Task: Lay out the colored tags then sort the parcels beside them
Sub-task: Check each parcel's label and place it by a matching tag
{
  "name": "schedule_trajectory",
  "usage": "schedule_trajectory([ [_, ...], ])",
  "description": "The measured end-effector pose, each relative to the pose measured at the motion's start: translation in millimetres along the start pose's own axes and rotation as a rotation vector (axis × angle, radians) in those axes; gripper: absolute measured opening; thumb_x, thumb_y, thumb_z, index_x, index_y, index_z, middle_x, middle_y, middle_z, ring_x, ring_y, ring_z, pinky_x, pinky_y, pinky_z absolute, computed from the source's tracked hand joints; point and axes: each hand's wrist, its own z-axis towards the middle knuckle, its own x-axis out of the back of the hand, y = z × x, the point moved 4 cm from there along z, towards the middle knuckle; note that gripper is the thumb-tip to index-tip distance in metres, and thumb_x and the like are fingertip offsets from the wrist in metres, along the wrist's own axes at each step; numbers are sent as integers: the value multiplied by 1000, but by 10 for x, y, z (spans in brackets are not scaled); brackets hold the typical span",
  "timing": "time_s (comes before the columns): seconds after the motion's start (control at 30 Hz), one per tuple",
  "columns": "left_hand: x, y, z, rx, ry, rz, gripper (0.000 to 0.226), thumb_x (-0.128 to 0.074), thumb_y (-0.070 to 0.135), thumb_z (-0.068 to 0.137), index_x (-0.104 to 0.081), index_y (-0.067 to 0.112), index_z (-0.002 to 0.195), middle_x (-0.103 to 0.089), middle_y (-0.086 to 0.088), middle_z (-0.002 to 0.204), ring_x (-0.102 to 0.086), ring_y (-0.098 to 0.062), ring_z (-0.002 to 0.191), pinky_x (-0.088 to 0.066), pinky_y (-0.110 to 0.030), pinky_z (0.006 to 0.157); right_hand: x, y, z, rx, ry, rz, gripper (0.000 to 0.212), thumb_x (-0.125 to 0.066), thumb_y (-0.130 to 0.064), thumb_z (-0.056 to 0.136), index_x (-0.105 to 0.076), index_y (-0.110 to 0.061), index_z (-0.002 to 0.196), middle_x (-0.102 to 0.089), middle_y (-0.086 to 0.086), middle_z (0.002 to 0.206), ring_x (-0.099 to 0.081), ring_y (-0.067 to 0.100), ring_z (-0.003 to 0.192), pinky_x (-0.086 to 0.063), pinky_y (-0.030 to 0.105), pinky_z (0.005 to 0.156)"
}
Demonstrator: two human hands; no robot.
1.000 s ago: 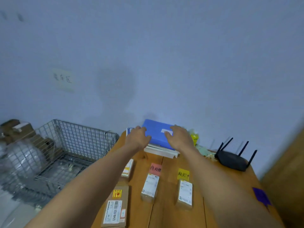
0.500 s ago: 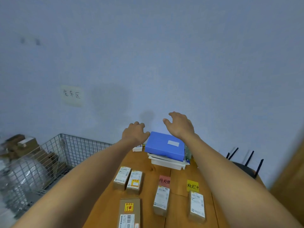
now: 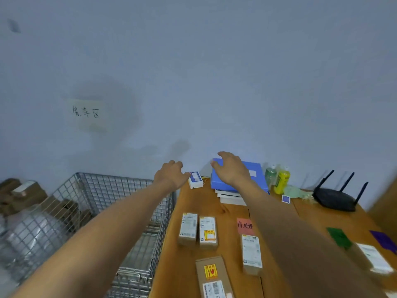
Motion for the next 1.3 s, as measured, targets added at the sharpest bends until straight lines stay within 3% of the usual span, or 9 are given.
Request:
schedule_trajectory([
  [0.3,-675,-140,169,41,-154,-231,48,-54,39,97,-55,16,140,-63,-11,135,-62,-28,114,-46,-32,83,-613,263,216,-120,-75,77,59,-47,-46,102,-38,-18,153,-43,6,156,-37,29,143,-37,46,111],
  [0.4,-1159,-73,201,67,-284,-257,46,-50,39,100,-55,14,138,-62,-10,133,-55,-23,104,-40,-31,81,-904,444,183,-180,-99,107,53,-48,-42,102,-44,-15,148,-49,8,150,-43,29,139,-38,45,109],
  [0.57,-2113,-40,218,141,-475,-406,34,-47,40,102,-64,11,101,-68,-11,105,-63,-26,89,-45,-35,75,-1554,887,105,-281,-241,115,53,-47,-39,103,-42,-11,147,-49,11,149,-46,29,137,-39,42,109],
  [0.63,-2474,-54,218,172,-531,-390,30,-47,37,102,-63,12,107,-69,-11,116,-64,-29,99,-46,-35,76,-1868,1123,41,-354,-304,131,55,-46,-42,103,-42,-11,147,-48,11,149,-46,30,137,-40,44,108],
  [0.77,-3056,-75,244,255,-611,-327,43,-43,39,100,-61,3,115,-67,-16,119,-62,-31,98,-42,-33,72,-2455,1529,-60,-450,-387,160,42,-48,-42,97,-54,-19,131,-63,6,128,-61,25,112,-48,37,92],
  [0.9,-3415,-103,188,369,-638,-310,49,-48,37,98,-53,6,136,-59,-16,132,-60,-32,116,-48,-34,84,-2825,1758,-115,-580,-472,287,17,-44,-13,100,-60,-16,104,-59,-1,86,-55,13,75,-39,23,64],
  [1.03,-3506,-122,201,354,-600,-229,58,-50,40,99,-39,6,145,-56,-18,138,-58,-35,122,-51,-39,93,-3031,1892,-157,-658,-510,384,27,-47,-8,96,-65,-8,116,-68,11,109,-61,22,89,-50,33,80],
  [1.17,-3489,-136,285,363,-576,-311,57,-52,26,98,-34,5,149,-57,-17,139,-57,-35,124,-49,-40,98,-3086,1962,-169,-666,-517,426,27,-49,-7,97,-66,-9,119,-67,5,101,-60,19,84,-46,28,65],
  [1.3,-3416,-136,311,380,-504,-389,40,-51,14,97,-49,5,135,-61,-15,130,-60,-34,117,-48,-35,86,-3070,2020,-164,-656,-461,390,27,-54,-11,93,-65,-10,118,-69,9,113,-66,25,98,-53,35,78],
])
